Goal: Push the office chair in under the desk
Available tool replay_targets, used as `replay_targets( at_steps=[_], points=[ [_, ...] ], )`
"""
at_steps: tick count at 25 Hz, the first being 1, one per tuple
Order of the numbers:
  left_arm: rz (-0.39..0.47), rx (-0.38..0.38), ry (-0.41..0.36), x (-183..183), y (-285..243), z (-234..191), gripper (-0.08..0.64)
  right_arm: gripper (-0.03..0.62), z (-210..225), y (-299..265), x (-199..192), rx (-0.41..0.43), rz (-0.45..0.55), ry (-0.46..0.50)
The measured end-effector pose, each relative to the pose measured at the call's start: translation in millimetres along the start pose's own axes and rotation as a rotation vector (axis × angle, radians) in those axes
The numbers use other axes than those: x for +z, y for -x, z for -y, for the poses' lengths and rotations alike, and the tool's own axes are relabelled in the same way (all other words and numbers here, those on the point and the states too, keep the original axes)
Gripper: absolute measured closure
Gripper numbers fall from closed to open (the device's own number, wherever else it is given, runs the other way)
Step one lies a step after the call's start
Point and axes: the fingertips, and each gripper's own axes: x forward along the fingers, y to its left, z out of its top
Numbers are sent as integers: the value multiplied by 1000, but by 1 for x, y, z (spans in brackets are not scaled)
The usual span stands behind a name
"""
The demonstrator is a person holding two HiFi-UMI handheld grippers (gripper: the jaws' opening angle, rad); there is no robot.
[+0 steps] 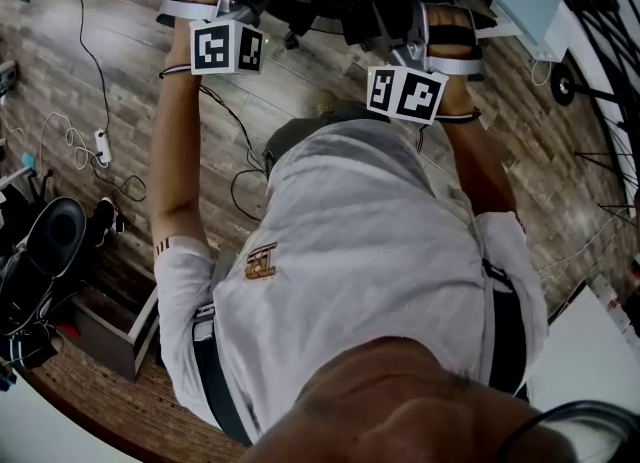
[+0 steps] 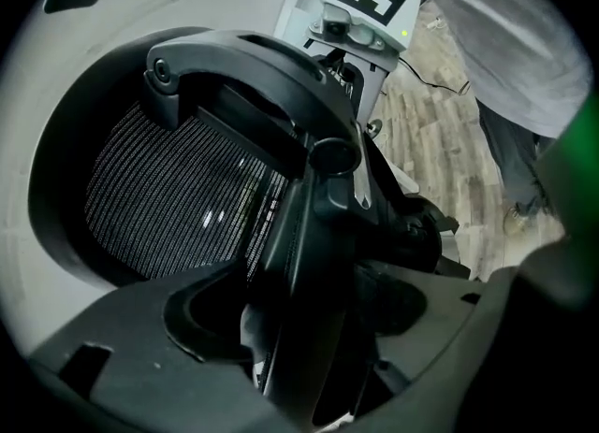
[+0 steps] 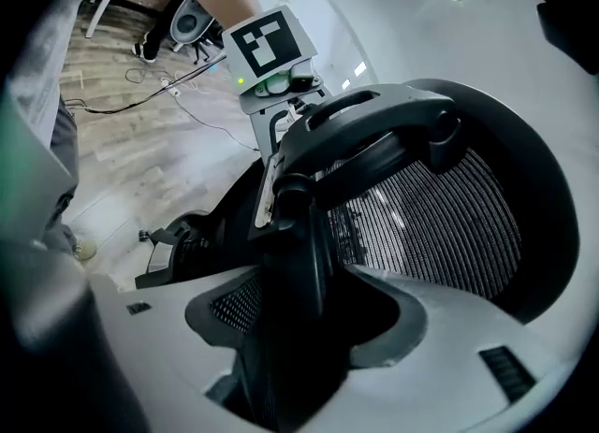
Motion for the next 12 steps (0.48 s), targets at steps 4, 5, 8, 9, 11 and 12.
replay_targets(
  at_steps=[4,5,8,9,11,12],
  points=[
    [19,-17,1,-32,-25,-18,221,334,11,-39,10,6,-38,-15],
    [30,-18,0,-40,-34,-24,221,334,14,-50,10,3,-50,-19],
    [60,-21,-7,-57,-64,-40,219,334,26,-82,6,-12,-85,-30],
    [69,-24,-12,-60,-71,-43,219,334,29,-89,5,-17,-94,-33],
    [89,-27,-22,-66,-77,-46,218,334,29,-97,6,-25,-113,-36],
    [100,-26,-26,-71,-79,-47,218,334,28,-101,9,-29,-125,-36]
  ],
)
